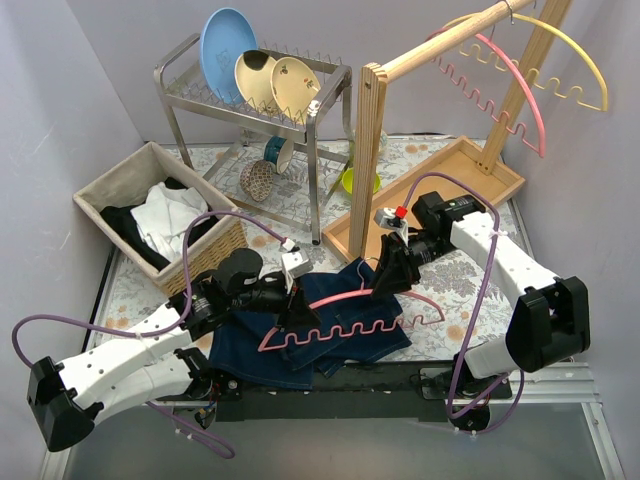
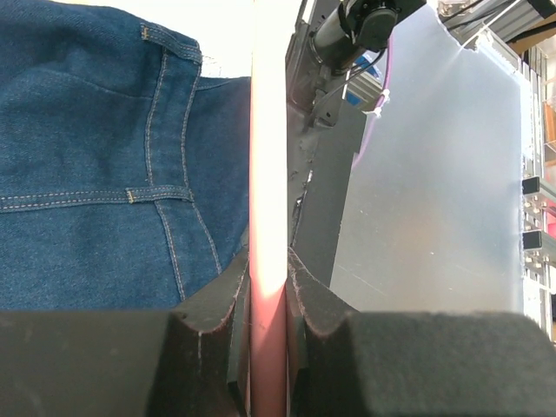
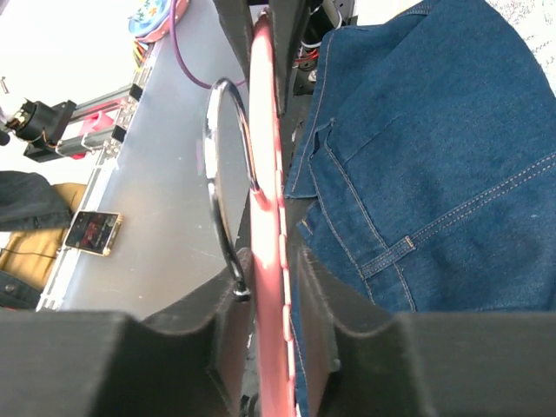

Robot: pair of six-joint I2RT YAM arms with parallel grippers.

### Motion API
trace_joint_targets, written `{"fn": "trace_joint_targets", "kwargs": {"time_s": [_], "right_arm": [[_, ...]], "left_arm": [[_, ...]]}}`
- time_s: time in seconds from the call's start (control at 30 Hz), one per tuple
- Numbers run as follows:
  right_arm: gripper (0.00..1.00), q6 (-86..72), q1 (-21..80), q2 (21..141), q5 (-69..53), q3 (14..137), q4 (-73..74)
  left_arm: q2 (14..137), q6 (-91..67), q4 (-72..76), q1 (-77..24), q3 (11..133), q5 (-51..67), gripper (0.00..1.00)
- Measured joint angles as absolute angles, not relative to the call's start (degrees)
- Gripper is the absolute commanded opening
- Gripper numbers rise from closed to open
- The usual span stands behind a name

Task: Place the skirt on the hanger
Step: Pass the hanger from the left arm to the right

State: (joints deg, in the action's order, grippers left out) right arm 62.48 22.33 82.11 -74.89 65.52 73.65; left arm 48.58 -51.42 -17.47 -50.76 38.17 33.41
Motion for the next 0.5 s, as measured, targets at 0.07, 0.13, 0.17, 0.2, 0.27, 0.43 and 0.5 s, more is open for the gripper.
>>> {"fn": "trace_joint_targets", "kwargs": {"time_s": [0.07, 0.13, 0.17, 0.2, 0.27, 0.43, 0.5], "right_arm": [[0.04, 62.89, 22.70, 82.06, -75.09, 65.56, 73.69], [0.01, 63.26, 22.94, 82.00, -74.94, 65.56, 74.00], [0.01, 63.37, 22.96, 81.80, -74.81, 65.56, 74.17], [0.01, 63.42, 22.98, 81.58, -74.72, 65.56, 74.17], [0.01, 63.33, 23.00, 80.79, -74.35, 65.54, 73.89], [0.01, 56.69, 23.11, 76.05, -72.03, 62.15, 67.20], [0.01, 53.74, 23.44, 74.11, -70.76, 59.68, 64.31]], "left_arm": [[48.77, -51.46, -17.43, -50.74, 38.17, 33.26, 0.00], [48.77, -51.42, -17.58, -50.74, 38.11, 33.19, 0.00], [48.77, -51.40, -17.56, -50.74, 38.04, 33.23, 0.00], [48.75, -51.44, -17.54, -50.74, 38.00, 33.21, 0.00], [48.58, -51.66, -17.39, -50.74, 37.98, 32.93, 0.20], [46.48, -53.34, -18.09, -50.83, 38.46, 27.99, 0.71], [44.91, -54.35, -19.94, -50.74, 40.16, 25.78, 0.76]]}}
